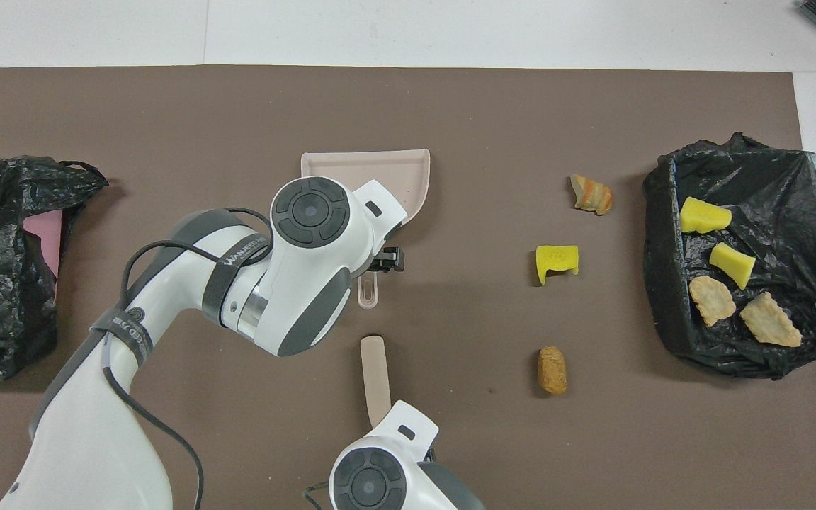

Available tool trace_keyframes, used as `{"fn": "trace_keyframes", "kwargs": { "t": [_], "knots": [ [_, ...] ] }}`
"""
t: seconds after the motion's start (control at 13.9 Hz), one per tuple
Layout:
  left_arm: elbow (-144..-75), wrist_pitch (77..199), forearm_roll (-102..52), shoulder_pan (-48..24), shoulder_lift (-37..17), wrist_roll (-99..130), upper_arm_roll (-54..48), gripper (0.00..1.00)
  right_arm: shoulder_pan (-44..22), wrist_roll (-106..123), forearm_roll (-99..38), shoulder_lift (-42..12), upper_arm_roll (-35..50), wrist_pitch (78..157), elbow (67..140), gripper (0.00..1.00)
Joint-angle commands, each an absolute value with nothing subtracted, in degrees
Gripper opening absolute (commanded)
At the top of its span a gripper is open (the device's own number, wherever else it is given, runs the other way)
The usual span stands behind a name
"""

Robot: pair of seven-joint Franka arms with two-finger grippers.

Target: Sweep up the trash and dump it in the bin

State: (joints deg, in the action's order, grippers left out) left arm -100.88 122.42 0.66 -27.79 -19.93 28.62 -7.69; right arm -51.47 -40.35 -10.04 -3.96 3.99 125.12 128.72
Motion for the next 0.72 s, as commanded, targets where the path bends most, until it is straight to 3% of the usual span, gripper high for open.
{"fn": "trace_keyframes", "kwargs": {
  "t": [0.0, 0.07, 0.14, 0.29, 0.43, 0.58, 0.65],
  "knots": [
    [-100.8, 125.3, 2.1, -29.2, -21.9, 30.7, -6.9, 1.0, -51.6, -41.0, -11.3, -3.3, 4.0, 125.9, 129.2, 0.91],
    [-100.9, 125.3, 2.1, -29.3, -21.9, 30.7, -6.9, 0.99, -51.6, -41.1, -11.3, -3.3, 4.0, 125.6, 129.2, 0.66],
    [-100.8, 125.2, 2.0, -29.3, -21.9, 30.7, -6.9, 0.97, -51.7, -41.3, -11.3, -3.3, 4.0, 125.3, 129.0, 0.47],
    [-100.7, 125.4, 2.0, -29.3, -22.0, 30.7, -6.9, 0.75, -51.6, -41.4, -11.3, -3.4, 4.0, 125.3, 128.8, 0.17],
    [-100.7, 125.2, 2.0, -29.3, -22.0, 30.7, -6.9, 0.46, -51.7, -43.1, -11.3, -3.4, 4.0, 125.2, 128.5, 0.0],
    [-100.5, 124.4, 2.1, -29.3, -21.9, 30.6, -6.9, 0.1, -52.5, -43.9, -11.3, -3.3, 4.2, 125.2, 128.4, 0.0],
    [-100.5, 124.3, 2.1, -29.2, -21.8, 30.5, -6.9, 0.04, -52.6, -44.0, -11.3, -2.8, 4.1, 124.9, 128.5, 0.0]
  ]
}}
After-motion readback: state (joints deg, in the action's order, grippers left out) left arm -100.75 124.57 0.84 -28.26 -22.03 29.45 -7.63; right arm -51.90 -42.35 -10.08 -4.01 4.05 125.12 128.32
